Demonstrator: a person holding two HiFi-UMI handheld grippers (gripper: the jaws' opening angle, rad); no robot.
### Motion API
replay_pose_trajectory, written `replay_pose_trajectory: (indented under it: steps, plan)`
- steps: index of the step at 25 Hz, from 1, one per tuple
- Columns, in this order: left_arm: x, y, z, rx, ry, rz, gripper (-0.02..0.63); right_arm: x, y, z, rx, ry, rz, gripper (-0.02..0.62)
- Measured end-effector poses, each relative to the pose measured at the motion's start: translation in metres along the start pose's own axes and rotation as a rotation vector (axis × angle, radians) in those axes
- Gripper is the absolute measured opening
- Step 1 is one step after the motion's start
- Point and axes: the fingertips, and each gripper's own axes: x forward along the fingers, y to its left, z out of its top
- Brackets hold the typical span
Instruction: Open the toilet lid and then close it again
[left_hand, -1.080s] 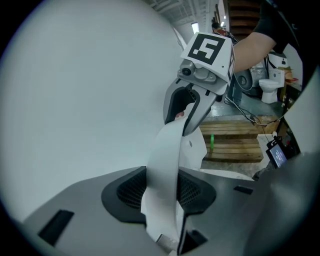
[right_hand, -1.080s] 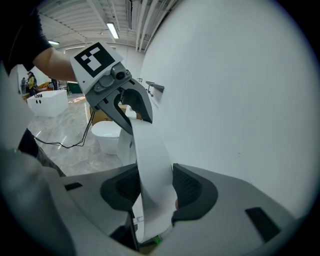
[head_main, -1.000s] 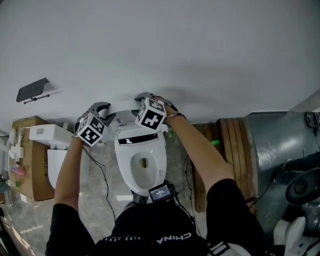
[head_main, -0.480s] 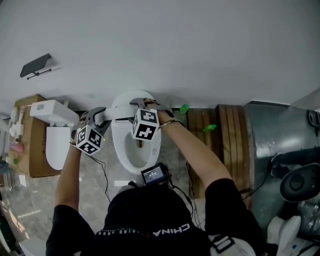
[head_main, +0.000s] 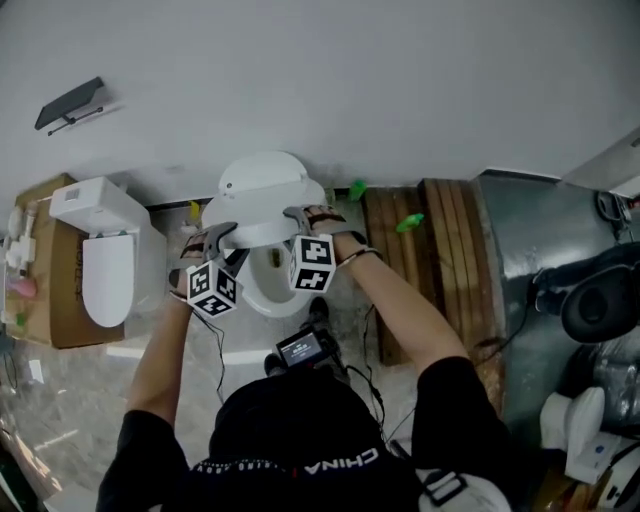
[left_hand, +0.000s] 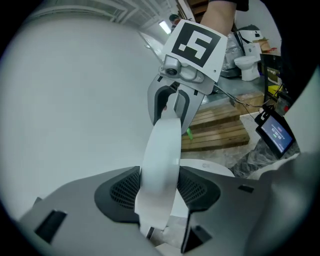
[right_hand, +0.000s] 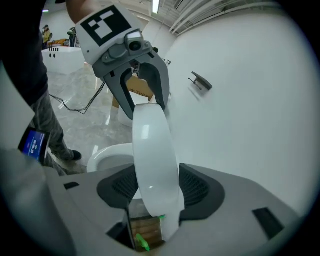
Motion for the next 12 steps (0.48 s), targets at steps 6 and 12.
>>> replay_pose_trajectory:
  steps: [6, 12]
  plan:
    - [-0.003, -0.051, -0.014, 0.034, -0.029, -0.028, 0.222, 0.004, 0.05, -0.014, -0.007, 0.083, -0.031, 0.233]
    - [-0.001, -0.095, -0.024, 0.059, -0.044, -0.041, 0.23, 0.008, 0.093, -0.026, -0.019, 0.085, -0.036, 0.239]
